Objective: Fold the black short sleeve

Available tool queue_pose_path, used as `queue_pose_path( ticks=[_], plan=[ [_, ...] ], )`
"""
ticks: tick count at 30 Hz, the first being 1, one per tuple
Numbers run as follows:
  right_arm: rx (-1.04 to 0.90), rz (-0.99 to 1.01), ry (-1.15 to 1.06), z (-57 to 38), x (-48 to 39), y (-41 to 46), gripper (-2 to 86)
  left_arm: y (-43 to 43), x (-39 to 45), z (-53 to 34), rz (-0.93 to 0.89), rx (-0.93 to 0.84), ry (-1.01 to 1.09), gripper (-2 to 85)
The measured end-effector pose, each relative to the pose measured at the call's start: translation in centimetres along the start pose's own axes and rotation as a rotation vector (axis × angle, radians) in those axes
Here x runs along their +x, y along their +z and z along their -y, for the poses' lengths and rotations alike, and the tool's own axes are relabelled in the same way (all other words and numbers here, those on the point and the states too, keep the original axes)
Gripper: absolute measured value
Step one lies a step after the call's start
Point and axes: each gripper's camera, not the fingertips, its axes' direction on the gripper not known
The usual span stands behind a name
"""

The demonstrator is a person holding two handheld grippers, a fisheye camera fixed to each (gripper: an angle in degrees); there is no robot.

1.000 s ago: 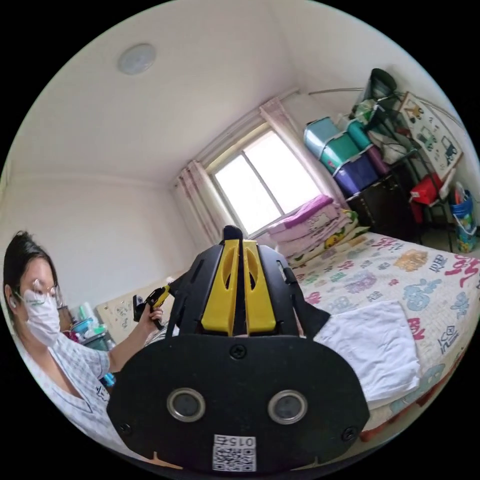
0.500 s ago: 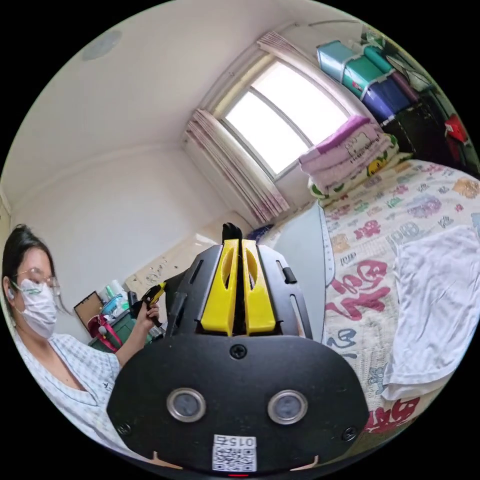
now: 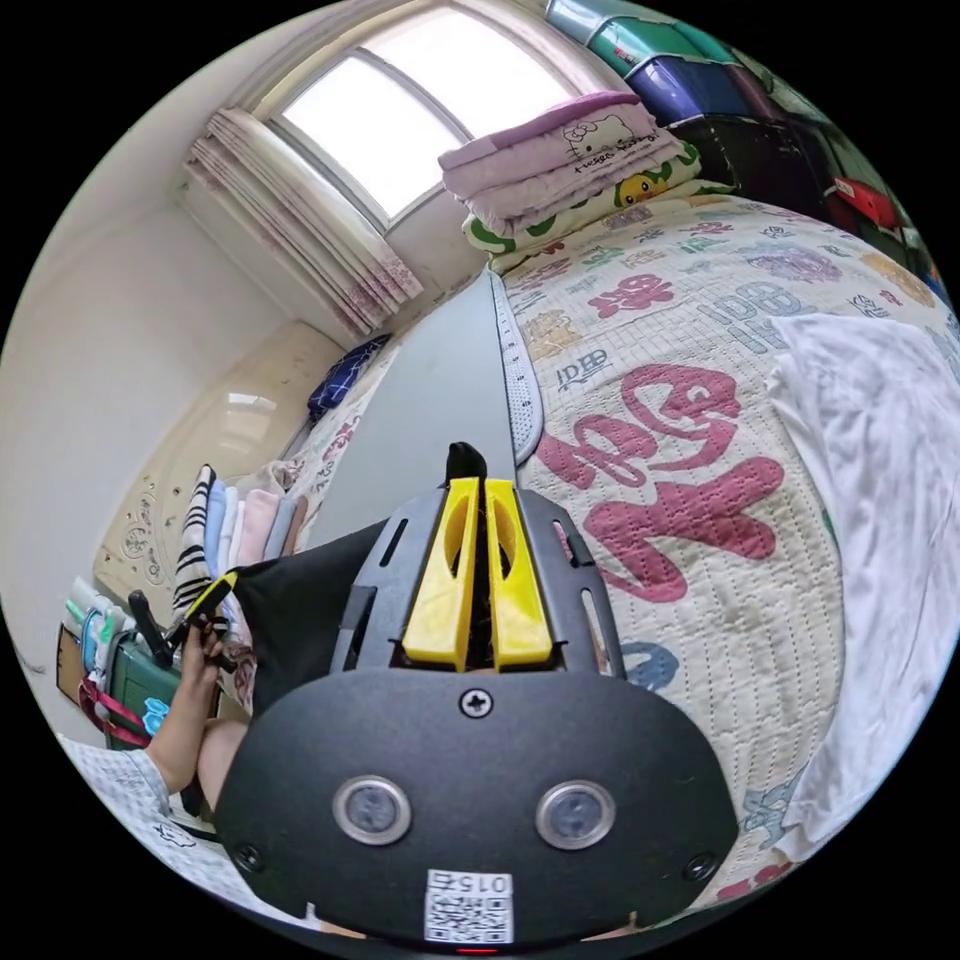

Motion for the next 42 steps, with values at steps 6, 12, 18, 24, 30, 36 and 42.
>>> queue_pose_path(
  ticks=[6,12,18,24,30,36,42],
  plan=[
    [0.022,-0.087,0.003,-0.1,6.2,3.9,-0.3,-1.6,-0.6,-2.9,-0.076,0.027,-0.019,6.3],
    [0.124,0.04,-0.05,-3.1,11.8,-3.0,0.0,-6.5,-0.5,-7.6,-0.237,0.097,0.006,7.6],
    [-0.059,0.124,-0.15,-8.6,17.2,-8.7,4.6,-10.7,-2.1,-15.6,-0.316,-0.018,-0.044,8.2],
    [-0.251,0.069,-0.127,-18.1,25.2,-14.4,7.7,-9.9,-7.0,-29.1,-0.318,-0.212,-0.39,12.5],
    [-0.292,0.014,-0.044,-21.5,33.2,-21.1,9.2,-7.2,-6.1,-35.0,-0.35,-0.272,-0.47,13.2],
    [-0.478,-0.099,-0.019,-23.5,39.6,-22.3,10.9,-5.7,-3.5,-35.5,-0.396,-0.32,-0.424,7.7],
    [-0.618,-0.073,0.022,-27.2,47.5,-23.1,11.1,-6.7,-3.0,-35.8,-0.35,-0.257,-0.42,0.8]
  ],
)
